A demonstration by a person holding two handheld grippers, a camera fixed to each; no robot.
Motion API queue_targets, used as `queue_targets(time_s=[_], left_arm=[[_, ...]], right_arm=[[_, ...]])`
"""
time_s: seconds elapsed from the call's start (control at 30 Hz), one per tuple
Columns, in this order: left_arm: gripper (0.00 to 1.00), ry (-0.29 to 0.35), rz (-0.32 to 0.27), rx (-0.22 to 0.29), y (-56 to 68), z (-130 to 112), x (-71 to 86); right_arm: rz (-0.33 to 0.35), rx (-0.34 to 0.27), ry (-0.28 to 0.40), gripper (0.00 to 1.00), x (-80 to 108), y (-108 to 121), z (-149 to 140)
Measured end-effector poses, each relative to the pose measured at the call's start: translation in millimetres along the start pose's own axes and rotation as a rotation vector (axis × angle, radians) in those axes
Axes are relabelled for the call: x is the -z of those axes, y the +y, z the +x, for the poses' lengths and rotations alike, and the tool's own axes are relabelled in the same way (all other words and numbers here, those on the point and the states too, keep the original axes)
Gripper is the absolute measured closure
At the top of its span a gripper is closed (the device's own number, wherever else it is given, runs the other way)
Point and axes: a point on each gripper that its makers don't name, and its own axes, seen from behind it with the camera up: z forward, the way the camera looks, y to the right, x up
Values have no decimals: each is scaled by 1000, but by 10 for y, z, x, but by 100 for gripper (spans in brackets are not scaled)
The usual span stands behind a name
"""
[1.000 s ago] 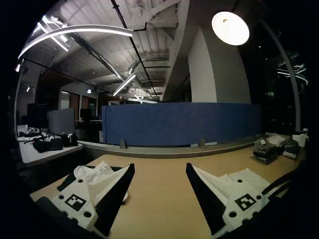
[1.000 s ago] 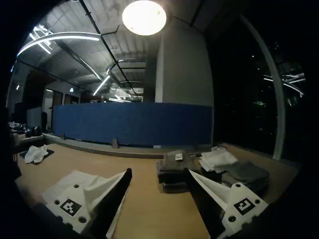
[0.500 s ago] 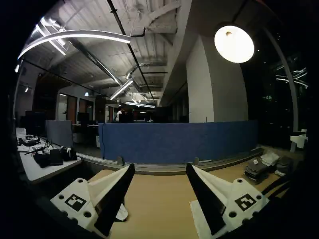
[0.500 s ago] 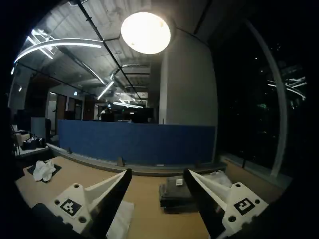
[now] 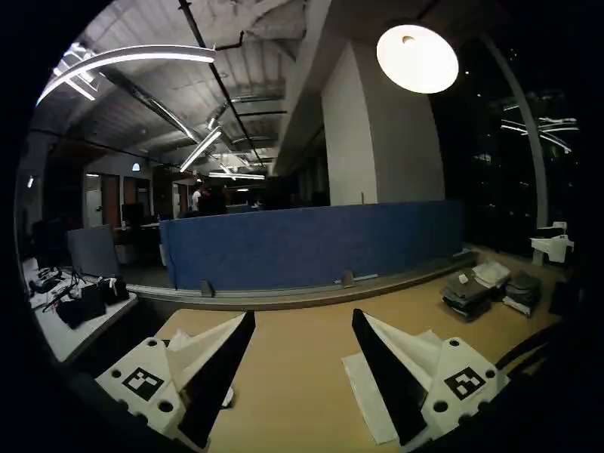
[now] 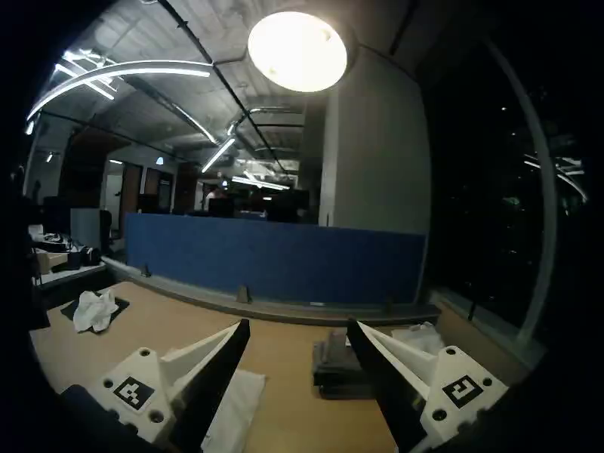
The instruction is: Fold towel
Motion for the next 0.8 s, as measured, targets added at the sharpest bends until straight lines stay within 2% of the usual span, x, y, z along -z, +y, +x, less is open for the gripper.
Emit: queue_targets(time_s=[0.17, 0.37, 0.47, 0.57, 0.8], left_arm=[[4, -81, -108, -63, 202, -182, 9], [4, -182, -255, -108, 492, -411, 56], [4, -217, -291, -125, 556, -492, 51], [4, -229, -293, -133, 563, -535, 30], [4, -259, -322, -130, 677, -693, 18]], right_arm=[[86, 19, -77, 0, 2, -149, -86], [225, 54, -202, 0, 39, -429, -269], [255, 86, -253, 0, 40, -496, -381], [267, 104, -269, 0, 43, -532, -439], [299, 95, -297, 0, 54, -619, -537]])
